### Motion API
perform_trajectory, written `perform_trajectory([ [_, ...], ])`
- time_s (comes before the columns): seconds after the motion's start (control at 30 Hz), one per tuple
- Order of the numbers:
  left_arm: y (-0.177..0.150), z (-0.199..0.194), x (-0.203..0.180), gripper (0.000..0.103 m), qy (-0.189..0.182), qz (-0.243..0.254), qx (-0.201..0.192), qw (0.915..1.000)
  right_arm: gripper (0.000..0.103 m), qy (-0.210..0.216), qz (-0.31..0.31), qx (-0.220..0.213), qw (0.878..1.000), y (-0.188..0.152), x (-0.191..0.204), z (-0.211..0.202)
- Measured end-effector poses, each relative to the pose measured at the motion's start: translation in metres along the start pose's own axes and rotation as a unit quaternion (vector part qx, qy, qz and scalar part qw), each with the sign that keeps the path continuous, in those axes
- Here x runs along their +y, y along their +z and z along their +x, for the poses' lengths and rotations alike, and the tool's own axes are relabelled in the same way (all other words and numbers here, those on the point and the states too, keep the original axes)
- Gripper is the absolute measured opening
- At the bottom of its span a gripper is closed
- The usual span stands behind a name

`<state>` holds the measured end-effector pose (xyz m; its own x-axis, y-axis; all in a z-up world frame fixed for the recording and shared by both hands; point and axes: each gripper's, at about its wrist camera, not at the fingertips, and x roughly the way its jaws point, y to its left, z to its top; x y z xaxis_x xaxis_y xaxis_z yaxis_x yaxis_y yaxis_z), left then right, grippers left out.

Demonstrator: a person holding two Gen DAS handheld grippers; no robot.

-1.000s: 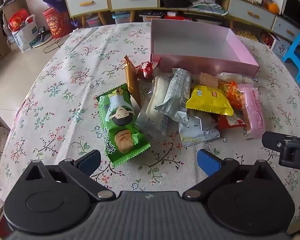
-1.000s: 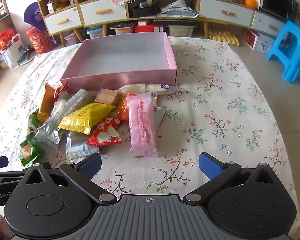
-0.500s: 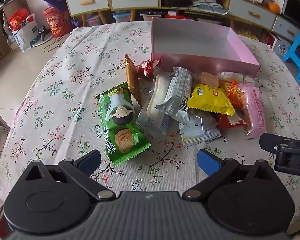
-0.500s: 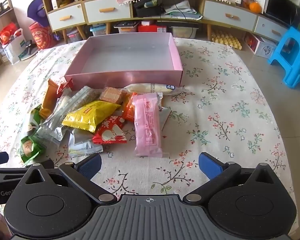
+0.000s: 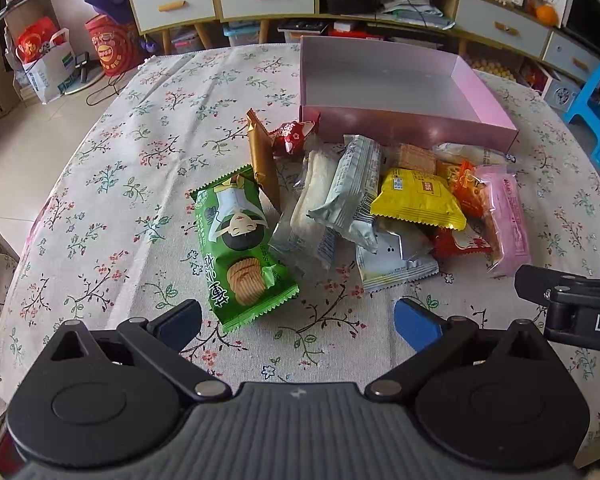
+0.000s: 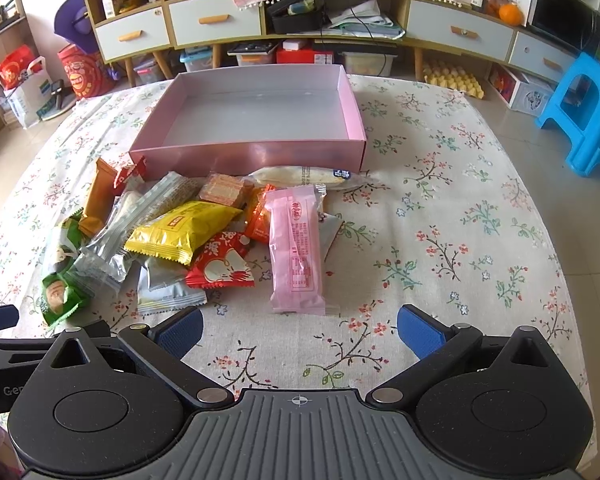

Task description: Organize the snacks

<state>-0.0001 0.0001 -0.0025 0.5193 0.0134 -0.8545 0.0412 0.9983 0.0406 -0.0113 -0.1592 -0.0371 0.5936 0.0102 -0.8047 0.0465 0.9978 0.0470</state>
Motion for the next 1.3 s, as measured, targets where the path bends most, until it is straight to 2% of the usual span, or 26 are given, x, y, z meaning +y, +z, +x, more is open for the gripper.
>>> perform_trajectory([
  [1.3, 0.0005, -0.0014, 0.0025, 0.103, -0.004, -0.003, -0.004, 1.0, 0.103, -0.001, 0.001, 0.001, 1.0, 0.0019, 0.0016, 0.0009],
])
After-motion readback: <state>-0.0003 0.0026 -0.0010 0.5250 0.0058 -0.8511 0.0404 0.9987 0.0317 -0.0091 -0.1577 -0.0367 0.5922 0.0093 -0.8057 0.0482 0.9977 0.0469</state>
